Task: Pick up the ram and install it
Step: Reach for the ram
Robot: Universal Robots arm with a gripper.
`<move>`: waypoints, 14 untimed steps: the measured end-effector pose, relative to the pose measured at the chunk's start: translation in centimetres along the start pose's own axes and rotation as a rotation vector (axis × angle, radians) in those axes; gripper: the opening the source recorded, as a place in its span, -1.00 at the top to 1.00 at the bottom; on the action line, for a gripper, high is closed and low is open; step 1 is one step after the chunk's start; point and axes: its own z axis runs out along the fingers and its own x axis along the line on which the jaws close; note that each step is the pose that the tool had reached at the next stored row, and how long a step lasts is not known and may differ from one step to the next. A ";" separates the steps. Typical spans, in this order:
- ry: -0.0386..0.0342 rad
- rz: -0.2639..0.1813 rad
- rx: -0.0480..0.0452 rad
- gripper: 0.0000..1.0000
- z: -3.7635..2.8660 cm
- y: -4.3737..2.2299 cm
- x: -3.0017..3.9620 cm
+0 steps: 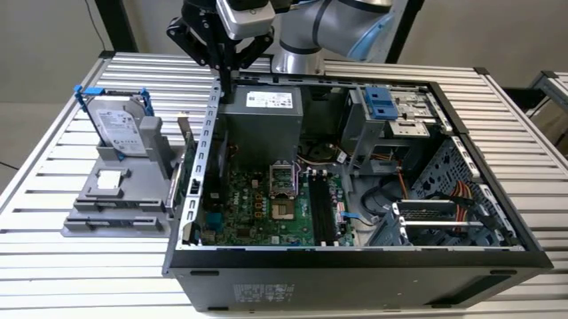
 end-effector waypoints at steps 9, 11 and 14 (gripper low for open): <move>0.0005 0.000 0.0000 1.00 0.00 -0.01 0.45; 0.0006 0.000 0.0000 1.00 0.00 0.00 0.56; 0.0006 0.000 0.0000 1.00 0.00 0.00 0.69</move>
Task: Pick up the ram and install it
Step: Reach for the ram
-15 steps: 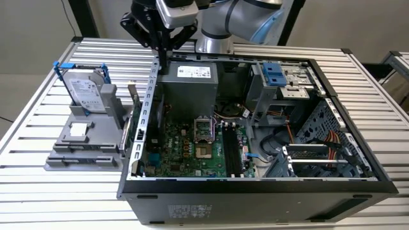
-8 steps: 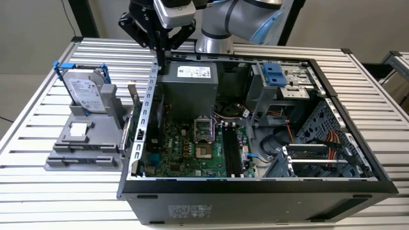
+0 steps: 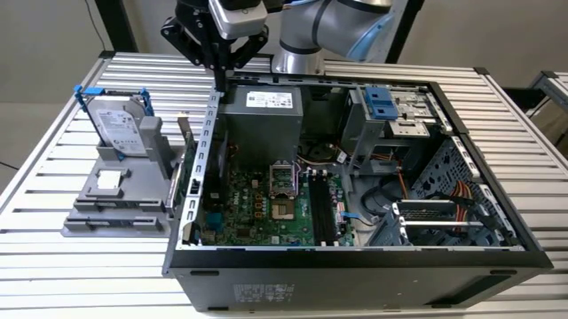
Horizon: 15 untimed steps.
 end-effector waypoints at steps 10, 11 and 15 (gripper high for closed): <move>0.0011 0.000 0.0000 1.00 0.00 0.01 0.38; 0.0012 0.000 0.0001 1.00 0.00 0.01 0.41; 0.0015 0.000 0.0002 1.00 0.00 0.01 0.53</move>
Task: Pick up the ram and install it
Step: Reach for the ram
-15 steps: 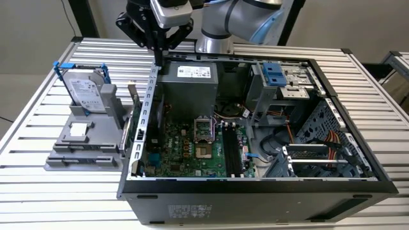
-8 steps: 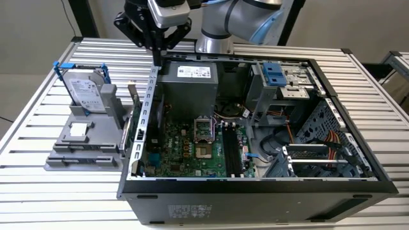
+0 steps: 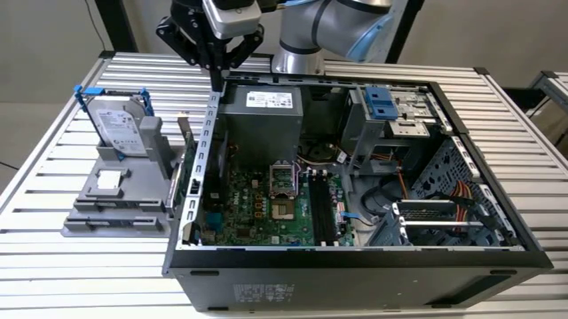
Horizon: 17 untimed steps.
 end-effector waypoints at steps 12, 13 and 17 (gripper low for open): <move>0.0001 -0.001 -0.0001 1.00 -0.01 -0.03 0.88; 0.0001 -0.001 -0.0001 1.00 0.00 -0.03 0.98; 0.0006 -0.002 0.0000 1.00 -0.01 -0.04 1.36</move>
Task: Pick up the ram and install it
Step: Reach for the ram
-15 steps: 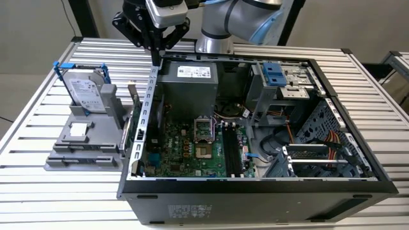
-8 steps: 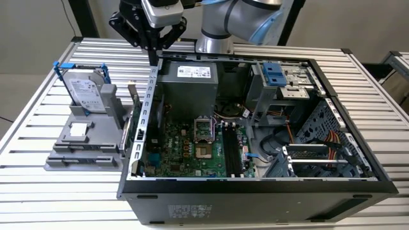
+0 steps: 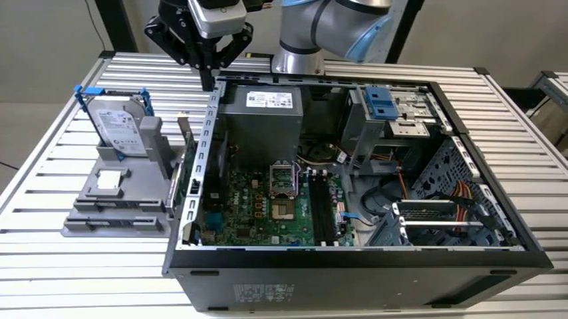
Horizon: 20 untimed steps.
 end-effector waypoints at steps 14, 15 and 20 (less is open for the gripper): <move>0.0049 -0.002 0.0003 1.00 0.03 0.02 1.21; 0.0054 -0.003 0.0003 1.00 0.03 0.03 1.29; 0.0091 -0.003 0.0006 1.00 0.05 0.05 1.66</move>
